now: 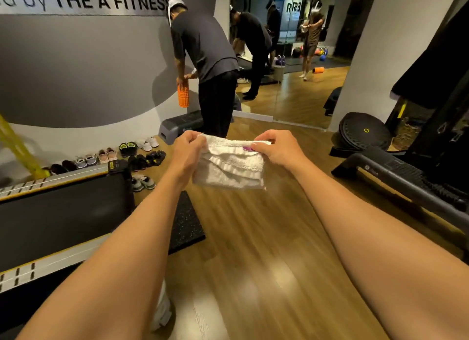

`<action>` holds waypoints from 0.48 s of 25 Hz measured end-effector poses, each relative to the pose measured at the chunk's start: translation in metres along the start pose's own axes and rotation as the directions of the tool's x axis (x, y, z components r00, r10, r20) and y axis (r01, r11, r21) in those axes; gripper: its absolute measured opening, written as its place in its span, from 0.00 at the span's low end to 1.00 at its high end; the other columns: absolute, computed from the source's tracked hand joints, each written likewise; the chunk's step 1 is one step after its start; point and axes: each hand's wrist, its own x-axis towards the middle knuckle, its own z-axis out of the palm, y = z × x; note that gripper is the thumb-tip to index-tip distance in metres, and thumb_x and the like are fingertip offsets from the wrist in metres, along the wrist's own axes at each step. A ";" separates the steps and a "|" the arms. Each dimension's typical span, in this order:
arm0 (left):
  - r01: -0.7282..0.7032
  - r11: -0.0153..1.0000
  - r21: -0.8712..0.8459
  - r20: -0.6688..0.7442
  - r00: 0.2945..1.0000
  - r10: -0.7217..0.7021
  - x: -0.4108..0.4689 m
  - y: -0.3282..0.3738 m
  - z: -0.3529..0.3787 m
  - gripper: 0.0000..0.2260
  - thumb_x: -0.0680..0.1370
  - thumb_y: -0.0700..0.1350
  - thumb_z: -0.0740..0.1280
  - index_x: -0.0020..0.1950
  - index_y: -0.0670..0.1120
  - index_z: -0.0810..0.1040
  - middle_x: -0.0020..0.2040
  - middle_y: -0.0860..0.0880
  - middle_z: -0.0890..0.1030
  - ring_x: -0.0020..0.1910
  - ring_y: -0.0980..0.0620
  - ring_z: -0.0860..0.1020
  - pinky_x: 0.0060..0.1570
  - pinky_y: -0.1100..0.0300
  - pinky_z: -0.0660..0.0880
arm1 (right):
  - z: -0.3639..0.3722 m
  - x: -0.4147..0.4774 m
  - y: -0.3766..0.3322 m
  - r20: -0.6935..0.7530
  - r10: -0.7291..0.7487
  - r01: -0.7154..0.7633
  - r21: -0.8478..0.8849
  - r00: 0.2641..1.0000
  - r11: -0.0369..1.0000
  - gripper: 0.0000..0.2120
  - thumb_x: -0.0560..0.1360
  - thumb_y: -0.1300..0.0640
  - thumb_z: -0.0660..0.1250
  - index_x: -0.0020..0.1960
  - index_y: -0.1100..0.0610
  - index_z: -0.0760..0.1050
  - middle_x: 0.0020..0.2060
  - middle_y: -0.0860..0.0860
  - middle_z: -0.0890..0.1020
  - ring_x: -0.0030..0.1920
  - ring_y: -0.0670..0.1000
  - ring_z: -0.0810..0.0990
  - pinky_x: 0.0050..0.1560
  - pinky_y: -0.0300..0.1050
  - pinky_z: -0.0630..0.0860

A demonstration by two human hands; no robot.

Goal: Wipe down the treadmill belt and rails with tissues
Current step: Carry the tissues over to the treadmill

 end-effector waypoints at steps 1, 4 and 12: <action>0.002 1.000 0.006 -0.002 1.000 -0.002 0.023 -0.005 0.003 0.05 0.75 0.41 0.60 0.45 0.42 0.75 0.43 0.46 0.75 0.43 0.50 0.72 0.43 0.55 0.69 | 0.006 0.026 0.006 -0.007 -0.008 0.007 -0.016 1.000 1.000 0.13 0.70 0.48 0.74 0.50 0.53 0.81 0.48 0.48 0.81 0.48 0.47 0.77 0.43 0.40 0.71; 0.041 0.998 0.053 -0.053 0.998 -0.039 0.089 -0.020 0.011 0.05 0.73 0.39 0.60 0.38 0.43 0.73 0.40 0.46 0.74 0.39 0.51 0.70 0.39 0.57 0.66 | 0.027 0.107 0.022 0.002 -0.066 0.066 0.017 0.998 0.998 0.07 0.72 0.50 0.73 0.48 0.52 0.81 0.45 0.49 0.82 0.42 0.48 0.78 0.35 0.39 0.73; 0.146 0.983 0.115 -0.296 0.949 -0.106 0.239 -0.052 -0.012 0.05 0.75 0.39 0.61 0.41 0.45 0.75 0.38 0.50 0.75 0.38 0.52 0.72 0.39 0.56 0.69 | 0.101 0.300 0.016 0.215 -0.169 0.140 0.144 0.962 0.980 0.08 0.73 0.53 0.71 0.49 0.56 0.80 0.40 0.51 0.82 0.38 0.52 0.82 0.37 0.49 0.83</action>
